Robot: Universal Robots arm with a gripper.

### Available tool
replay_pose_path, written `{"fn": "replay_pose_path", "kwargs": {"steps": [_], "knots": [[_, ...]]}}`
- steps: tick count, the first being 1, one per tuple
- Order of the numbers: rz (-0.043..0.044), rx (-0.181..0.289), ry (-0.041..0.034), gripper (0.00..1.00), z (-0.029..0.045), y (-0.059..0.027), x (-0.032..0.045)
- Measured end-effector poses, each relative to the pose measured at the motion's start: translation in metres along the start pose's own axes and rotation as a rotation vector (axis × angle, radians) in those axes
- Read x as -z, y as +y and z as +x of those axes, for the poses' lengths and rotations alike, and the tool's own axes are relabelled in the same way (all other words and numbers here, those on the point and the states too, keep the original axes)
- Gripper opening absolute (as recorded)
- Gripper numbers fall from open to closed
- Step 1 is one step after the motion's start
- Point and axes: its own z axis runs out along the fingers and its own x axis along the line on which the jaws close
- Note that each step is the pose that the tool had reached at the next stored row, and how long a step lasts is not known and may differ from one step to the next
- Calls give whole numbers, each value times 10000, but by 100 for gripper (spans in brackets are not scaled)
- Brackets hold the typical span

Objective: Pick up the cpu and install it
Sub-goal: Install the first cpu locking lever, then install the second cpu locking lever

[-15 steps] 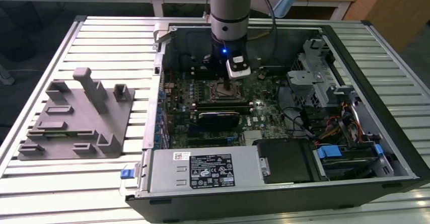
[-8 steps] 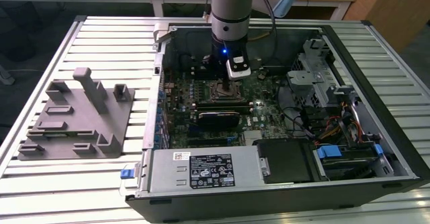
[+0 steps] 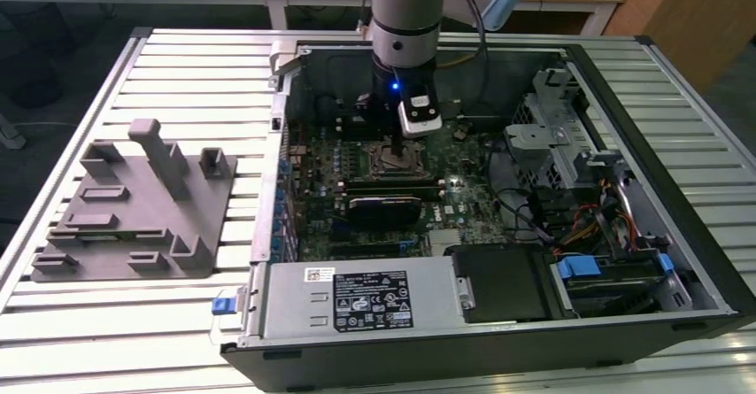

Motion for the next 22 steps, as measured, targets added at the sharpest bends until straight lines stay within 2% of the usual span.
{"fn": "replay_pose_path", "kwargs": {"steps": [6,8,22], "knots": [[2,0,0,11,-7,8,203],[2,1,0,11,-8,10,243],[-1,0,0,11,-9,12,283]]}}
